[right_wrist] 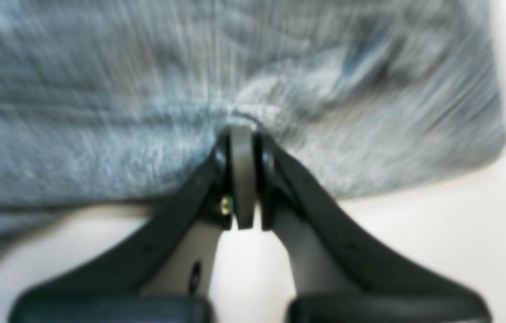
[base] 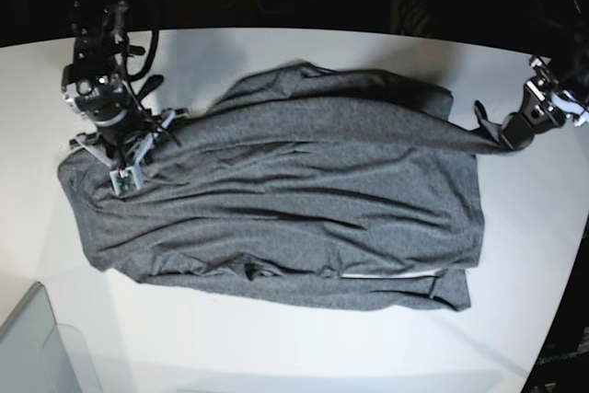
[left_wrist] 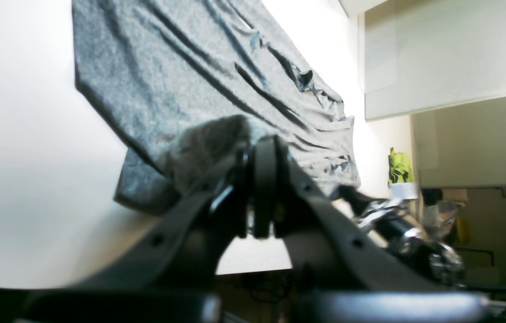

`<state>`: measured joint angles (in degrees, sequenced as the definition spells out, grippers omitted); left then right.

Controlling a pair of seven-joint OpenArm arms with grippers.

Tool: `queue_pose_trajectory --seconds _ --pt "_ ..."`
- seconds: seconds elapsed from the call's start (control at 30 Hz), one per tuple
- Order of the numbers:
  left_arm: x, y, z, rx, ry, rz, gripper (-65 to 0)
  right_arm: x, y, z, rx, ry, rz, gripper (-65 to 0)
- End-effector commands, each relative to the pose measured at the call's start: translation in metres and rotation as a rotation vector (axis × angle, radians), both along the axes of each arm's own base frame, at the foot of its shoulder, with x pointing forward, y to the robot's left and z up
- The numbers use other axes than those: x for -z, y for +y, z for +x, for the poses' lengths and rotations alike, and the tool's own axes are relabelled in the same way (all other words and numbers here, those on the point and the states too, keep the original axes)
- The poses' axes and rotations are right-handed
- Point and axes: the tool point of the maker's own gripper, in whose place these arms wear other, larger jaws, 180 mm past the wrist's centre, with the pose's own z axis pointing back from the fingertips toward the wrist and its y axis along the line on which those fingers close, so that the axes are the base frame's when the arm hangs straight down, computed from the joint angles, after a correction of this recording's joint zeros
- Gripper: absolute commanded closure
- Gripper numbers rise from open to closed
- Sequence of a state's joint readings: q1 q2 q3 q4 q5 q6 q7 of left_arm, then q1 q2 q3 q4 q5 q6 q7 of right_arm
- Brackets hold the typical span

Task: Layout the t-shirt on the table in an organized manner, then fold the t-shirt properly
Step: 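Pull the shirt edges apart with both grippers to straighten the body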

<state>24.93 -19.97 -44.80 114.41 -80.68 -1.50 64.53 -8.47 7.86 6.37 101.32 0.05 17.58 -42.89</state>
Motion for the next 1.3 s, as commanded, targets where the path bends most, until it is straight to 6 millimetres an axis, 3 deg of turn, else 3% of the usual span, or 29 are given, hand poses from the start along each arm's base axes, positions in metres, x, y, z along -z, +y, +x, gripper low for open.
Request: queue_pose_trajectory --seconds 0.0,0.3,0.4,0.67,0.77,0.87,1.1,1.27 --pt "-0.014 -0.004 0.002 0.009 -0.032 -0.054 -0.1 -0.013 -0.001 0.004 -0.002 -0.043 -0.008 0.0" --pt "0.002 -0.009 -0.016 -0.002 0.033 -0.075 -0.1 -0.027 -0.026 -0.003 0.069 -0.079 -0.027 0.0" --pt "0.011 -0.009 -0.026 -0.005 0.072 -0.077 -0.1 -0.022 -0.033 -0.01 0.088 -0.061 -0.029 0.0" --pt "0.03 -0.012 -0.048 -0.024 0.155 -0.101 -0.1 -0.01 -0.029 -0.025 0.073 -0.06 -0.016 0.0" --pt "0.045 -0.007 -0.052 -0.059 0.193 -0.036 -0.1 -0.002 -0.031 -0.028 0.079 -0.041 -0.012 0.0" --pt "0.056 -0.004 -0.057 -0.082 0.222 0.0 -0.1 -0.002 -0.045 -0.03 0.117 -0.041 -0.022 0.0" --pt "0.057 -0.014 -0.066 -0.028 0.263 -0.037 -0.1 -0.01 -0.077 -0.036 0.199 -0.057 -0.05 0.0" --pt "0.048 -0.027 -0.066 0.014 0.246 -0.116 -0.1 -0.006 -0.076 -0.047 0.191 -0.053 -0.056 0.0"
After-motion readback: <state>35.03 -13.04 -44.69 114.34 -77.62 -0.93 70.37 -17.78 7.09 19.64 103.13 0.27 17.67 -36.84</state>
